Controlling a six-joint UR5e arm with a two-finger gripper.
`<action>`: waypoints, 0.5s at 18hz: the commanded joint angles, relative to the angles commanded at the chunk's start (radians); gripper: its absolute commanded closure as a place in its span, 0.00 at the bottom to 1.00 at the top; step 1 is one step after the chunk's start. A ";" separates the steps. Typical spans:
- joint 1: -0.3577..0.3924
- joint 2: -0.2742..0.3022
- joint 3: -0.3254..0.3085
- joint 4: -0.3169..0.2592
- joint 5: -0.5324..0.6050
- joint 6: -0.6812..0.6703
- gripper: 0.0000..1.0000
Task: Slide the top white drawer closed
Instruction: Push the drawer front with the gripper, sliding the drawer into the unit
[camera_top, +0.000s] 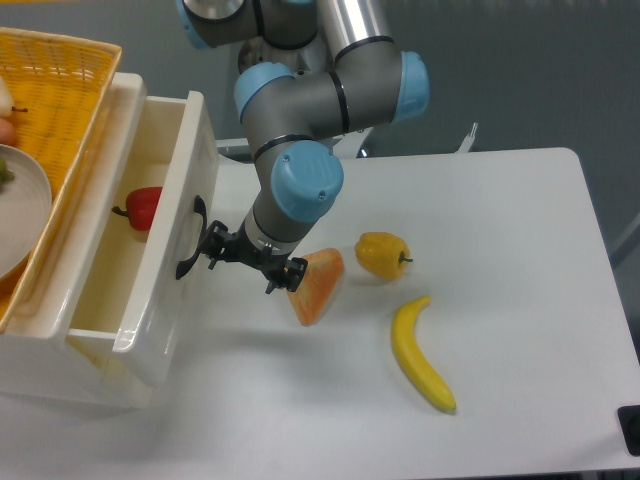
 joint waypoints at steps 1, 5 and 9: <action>0.000 -0.002 0.000 0.000 -0.008 0.000 0.00; -0.014 0.002 0.000 0.000 -0.017 0.000 0.00; -0.026 0.002 0.000 0.000 -0.018 0.000 0.00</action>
